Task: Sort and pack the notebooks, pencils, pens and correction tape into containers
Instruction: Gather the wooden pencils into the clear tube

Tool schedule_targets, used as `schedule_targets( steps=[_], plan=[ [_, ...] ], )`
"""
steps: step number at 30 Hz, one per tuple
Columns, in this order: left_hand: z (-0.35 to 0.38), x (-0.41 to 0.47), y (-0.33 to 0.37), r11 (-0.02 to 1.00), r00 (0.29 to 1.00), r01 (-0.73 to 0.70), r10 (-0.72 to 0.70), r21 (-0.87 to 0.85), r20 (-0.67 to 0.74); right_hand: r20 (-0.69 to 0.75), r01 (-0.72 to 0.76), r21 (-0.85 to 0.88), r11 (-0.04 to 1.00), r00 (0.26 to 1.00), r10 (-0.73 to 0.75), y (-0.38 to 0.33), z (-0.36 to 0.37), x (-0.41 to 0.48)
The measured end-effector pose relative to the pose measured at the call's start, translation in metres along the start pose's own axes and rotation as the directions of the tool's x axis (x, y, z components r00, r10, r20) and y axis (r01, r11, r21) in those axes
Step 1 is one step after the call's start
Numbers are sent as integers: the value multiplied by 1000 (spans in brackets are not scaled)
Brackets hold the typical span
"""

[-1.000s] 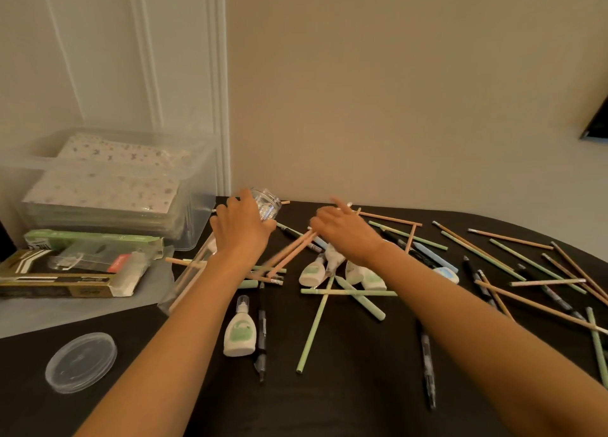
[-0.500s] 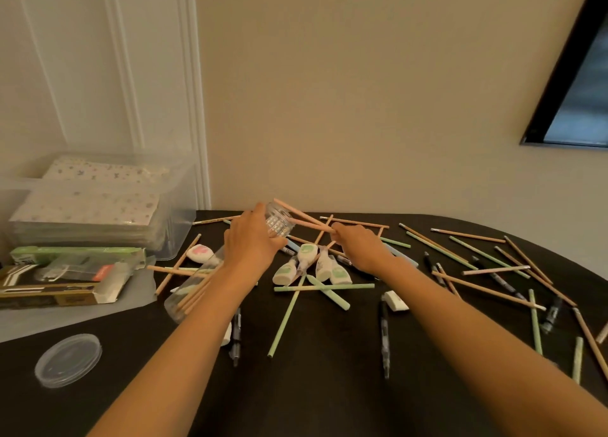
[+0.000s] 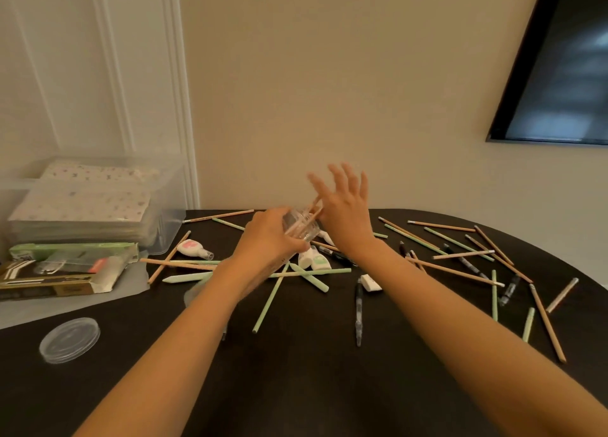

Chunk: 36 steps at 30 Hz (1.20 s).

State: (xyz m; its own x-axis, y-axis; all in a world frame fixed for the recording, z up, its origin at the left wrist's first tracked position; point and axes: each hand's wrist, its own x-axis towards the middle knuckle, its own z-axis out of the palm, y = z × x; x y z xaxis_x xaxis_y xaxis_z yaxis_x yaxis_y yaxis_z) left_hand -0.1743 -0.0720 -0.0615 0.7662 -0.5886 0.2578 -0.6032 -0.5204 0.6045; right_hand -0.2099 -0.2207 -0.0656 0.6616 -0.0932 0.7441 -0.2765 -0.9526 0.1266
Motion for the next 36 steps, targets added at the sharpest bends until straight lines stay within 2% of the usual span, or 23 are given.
schedule_targets(
  steps=[1, 2, 3, 4, 5, 7, 9, 11, 15, 17, 19, 20, 23, 26, 30, 34, 36],
  plan=[
    [0, 0, 0, 1000, 999, 23, -23, -13, -26, 105, -161, 143, 977, 984, 146, -3, -7, -1],
    [1, -1, 0, 999, 998, 42, -42, -11, -50, 257, -323, 318, 891, 934, 246, -4, -14, -2],
    [2, -1, -1, 998, 996, 59, -59, -1, -70, 418, -429, 457, 779, 877, 237, -4, -19, -2],
    [2, -1, -2, 998, 994, 66, -65, 17, -91, 540, -472, 542, 696, 829, 142, -5, -24, -3],
    [3, -1, -2, 997, 992, 70, -65, 41, -110, 598, -481, 603, 637, 800, 38, -7, -31, -6],
    [2, -1, -1, 995, 989, 74, -65, 68, -137, 669, -537, 670, 513, 736, -102, -8, -37, -12],
    [1, 1, 2, 995, 989, 63, -52, 76, -140, 720, -635, 668, 389, 684, -119, -3, -40, -12],
    [2, 2, 3, 996, 990, 57, -47, 74, -135, 735, -684, 660, 309, 674, -76, 3, -39, -12],
    [6, 11, -4, 994, 984, 87, -74, 70, -164, 733, -727, 634, 265, 674, 95, 6, -20, -9],
    [9, 19, -13, 988, 978, 120, -101, 96, -181, 754, -786, 560, 260, 614, 232, 6, 0, -9],
    [9, 27, -23, 980, 974, 157, -133, 122, -186, 787, -823, 468, 323, 554, 272, 5, 22, -11],
    [8, 32, -27, 977, 972, 173, -148, 128, -185, 793, -803, 429, 414, 554, 253, 4, 34, -13],
    [3, 48, -42, 963, 967, 225, -201, 149, -158, 754, -610, 336, 718, 631, 183, -2, 69, -12],
    [1, 64, -56, 951, 963, 249, -224, 183, -148, 692, -440, 238, 866, 702, 167, -7, 94, -2],
    [3, 81, -69, 944, 959, 270, -248, 188, -134, 749, -232, 129, 964, 660, 59, -15, 115, 14],
    [10, 94, -77, 940, 957, 283, -261, 192, -130, 705, -88, 188, 978, 706, -72, -27, 126, 20],
    [14, 99, -80, 936, 956, 282, -257, 210, -138, 695, -24, 240, 970, 702, -155, -31, 130, 19]
  ],
)
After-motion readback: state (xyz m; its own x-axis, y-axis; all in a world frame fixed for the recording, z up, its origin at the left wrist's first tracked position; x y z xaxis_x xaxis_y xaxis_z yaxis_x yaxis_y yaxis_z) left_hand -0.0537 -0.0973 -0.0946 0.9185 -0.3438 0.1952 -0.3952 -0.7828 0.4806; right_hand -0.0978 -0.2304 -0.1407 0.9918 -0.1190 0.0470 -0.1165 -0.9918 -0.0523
